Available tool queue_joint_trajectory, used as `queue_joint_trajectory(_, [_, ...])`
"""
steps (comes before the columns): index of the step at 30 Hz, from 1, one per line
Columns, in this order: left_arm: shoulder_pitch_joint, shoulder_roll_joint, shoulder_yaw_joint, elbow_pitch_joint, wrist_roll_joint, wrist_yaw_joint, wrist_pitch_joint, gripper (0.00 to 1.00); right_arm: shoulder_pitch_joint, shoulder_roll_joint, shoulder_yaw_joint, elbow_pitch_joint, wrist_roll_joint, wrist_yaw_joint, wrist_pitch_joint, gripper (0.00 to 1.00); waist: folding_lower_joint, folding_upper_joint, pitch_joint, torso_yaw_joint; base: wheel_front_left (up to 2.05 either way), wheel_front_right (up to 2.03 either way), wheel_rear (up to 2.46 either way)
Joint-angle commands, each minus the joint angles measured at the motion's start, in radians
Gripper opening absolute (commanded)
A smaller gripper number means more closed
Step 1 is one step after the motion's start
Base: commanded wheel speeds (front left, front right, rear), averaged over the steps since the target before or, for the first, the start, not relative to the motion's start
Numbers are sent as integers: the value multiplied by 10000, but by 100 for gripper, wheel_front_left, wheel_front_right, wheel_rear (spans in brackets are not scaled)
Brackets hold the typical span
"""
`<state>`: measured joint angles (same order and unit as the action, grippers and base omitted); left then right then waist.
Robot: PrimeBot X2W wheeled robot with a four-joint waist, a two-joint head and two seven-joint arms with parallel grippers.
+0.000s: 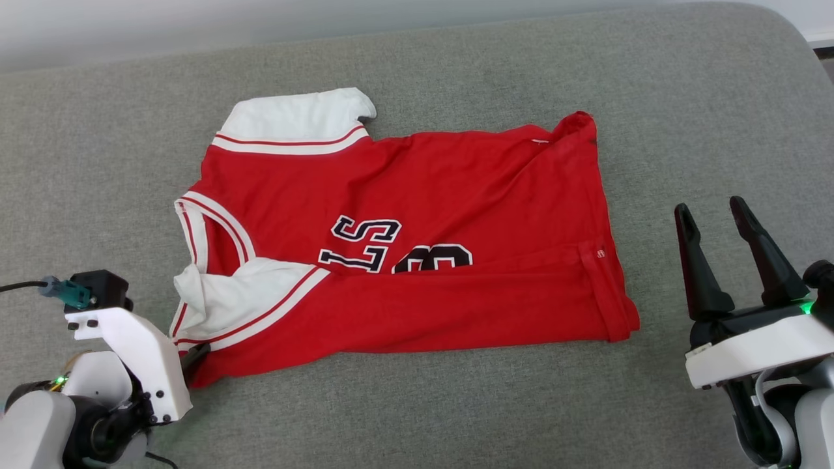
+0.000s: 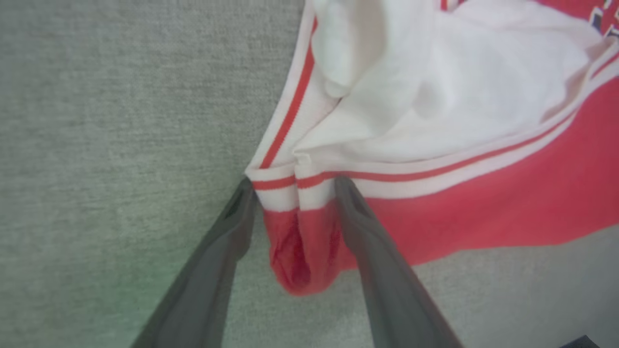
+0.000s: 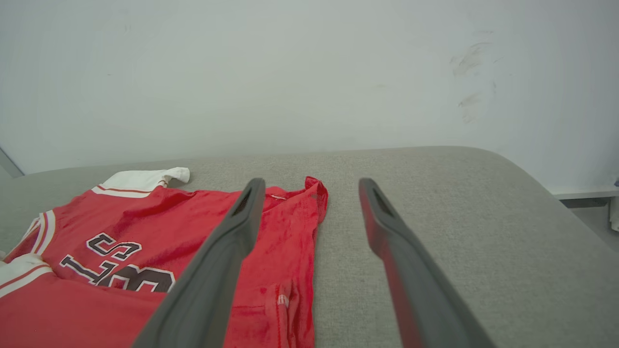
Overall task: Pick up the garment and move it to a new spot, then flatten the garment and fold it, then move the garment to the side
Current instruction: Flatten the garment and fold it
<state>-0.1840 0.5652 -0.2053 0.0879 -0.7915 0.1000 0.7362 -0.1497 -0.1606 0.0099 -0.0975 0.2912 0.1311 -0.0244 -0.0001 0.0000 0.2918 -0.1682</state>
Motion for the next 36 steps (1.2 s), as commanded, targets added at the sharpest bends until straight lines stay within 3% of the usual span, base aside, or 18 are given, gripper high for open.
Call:
queue_joint_trajectory(1, [354, -698, -500, 527, -260, -175, 76, 0, -111, -65, -96, 64, 114, -7, 57, 100, 1, 0, -53, 3, 0, 0, 0])
queue_joint_trajectory(9, [179, -368, 61, -89, 80, -277, -1132, 0, 176, -464, -367, 456, 850, -7, 1264, 100, 1, 0, -578, 278, 0, 0, 0])
queue_joint_trajectory(21, [60, -231, -42, -2081, 736, 78, -1503, 0, -208, -1610, 68, 1802, 2643, -7, 6242, 100, 1, 0, -364, 937, 0, 0, 0])
queue_joint_trajectory(32, [-264, -487, -383, -2222, 911, 121, -1589, 0, -1152, -1514, 1361, 3432, 3253, -4, 7187, 100, 1, 0, 195, 1160, 0, 0, 0])
queue_joint_trajectory(33, [-260, -521, -374, -2192, 899, 140, -1621, 0, -1187, -1476, 1521, 3569, 3392, -6, 7271, 48, 1, 0, 204, 1165, 0, 0, 0])
queue_joint_trajectory(34, [-247, -536, -381, -2158, 891, 133, -1637, 0, -1245, -1475, 1668, 3665, 3463, -4, 7352, 20, 1, 0, 205, 1170, 0, 0, 0])
queue_joint_trajectory(35, [-237, -539, -390, -2130, 886, 123, -1657, 0, -1300, -1519, 1773, 3727, 3523, -3, 7352, 0, 1, 0, 195, 1173, 0, 0, 0])
queue_joint_trajectory(36, [-227, -551, -397, -2103, 873, 111, -1674, 0, -1357, -1548, 1822, 3762, 3593, -4, 7340, 0, 1, 0, 175, 1172, 0, 0, 0])
